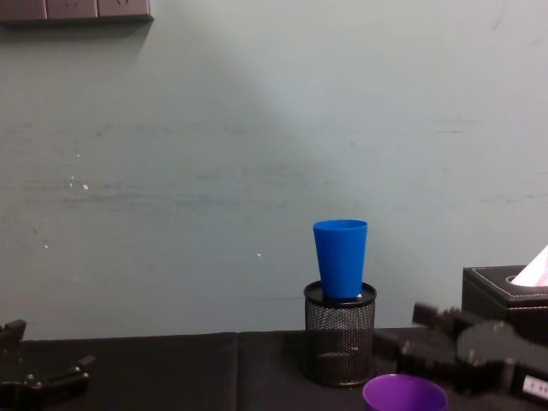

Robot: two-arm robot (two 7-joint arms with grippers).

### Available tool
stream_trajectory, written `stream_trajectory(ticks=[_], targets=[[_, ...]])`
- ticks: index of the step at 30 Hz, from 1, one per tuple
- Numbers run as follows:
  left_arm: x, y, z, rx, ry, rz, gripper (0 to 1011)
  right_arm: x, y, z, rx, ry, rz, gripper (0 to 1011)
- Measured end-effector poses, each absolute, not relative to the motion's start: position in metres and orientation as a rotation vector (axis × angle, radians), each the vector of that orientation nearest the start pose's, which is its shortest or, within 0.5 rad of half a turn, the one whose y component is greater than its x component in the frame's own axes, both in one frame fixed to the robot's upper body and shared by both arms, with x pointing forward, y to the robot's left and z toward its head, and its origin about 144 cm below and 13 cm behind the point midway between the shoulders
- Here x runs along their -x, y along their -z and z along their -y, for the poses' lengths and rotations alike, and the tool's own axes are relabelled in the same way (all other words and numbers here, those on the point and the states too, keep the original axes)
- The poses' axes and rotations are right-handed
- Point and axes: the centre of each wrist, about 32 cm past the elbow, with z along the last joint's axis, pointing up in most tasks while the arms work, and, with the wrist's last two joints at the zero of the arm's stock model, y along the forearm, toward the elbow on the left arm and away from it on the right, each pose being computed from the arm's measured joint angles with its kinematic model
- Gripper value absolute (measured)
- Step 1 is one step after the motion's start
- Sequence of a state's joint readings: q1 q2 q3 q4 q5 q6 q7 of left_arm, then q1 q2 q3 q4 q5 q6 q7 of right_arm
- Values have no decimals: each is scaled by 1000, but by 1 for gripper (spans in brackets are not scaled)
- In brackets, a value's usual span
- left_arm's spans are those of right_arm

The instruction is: Pick up one cup with a gripper and tap it against the other cup.

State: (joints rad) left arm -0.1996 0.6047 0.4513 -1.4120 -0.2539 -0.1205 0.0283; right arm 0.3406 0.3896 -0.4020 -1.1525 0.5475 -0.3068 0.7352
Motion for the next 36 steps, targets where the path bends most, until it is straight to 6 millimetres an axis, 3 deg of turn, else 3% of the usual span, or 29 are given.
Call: stream_trajectory(ticks=[9, 21, 36], targets=[[-489, -1140, -310, -304, -1248, 285, 1000, -529, -1132, 283, -148, 848, 105, 1004], [-489, -1140, -310, -304, -1248, 285, 1000, -515, -1135, 273, -48, 1234, 26, 1004], [-489, -1140, -310, -305, -1248, 285, 1000, -506, -1132, 257, -3, 1444, -44, 1004]])
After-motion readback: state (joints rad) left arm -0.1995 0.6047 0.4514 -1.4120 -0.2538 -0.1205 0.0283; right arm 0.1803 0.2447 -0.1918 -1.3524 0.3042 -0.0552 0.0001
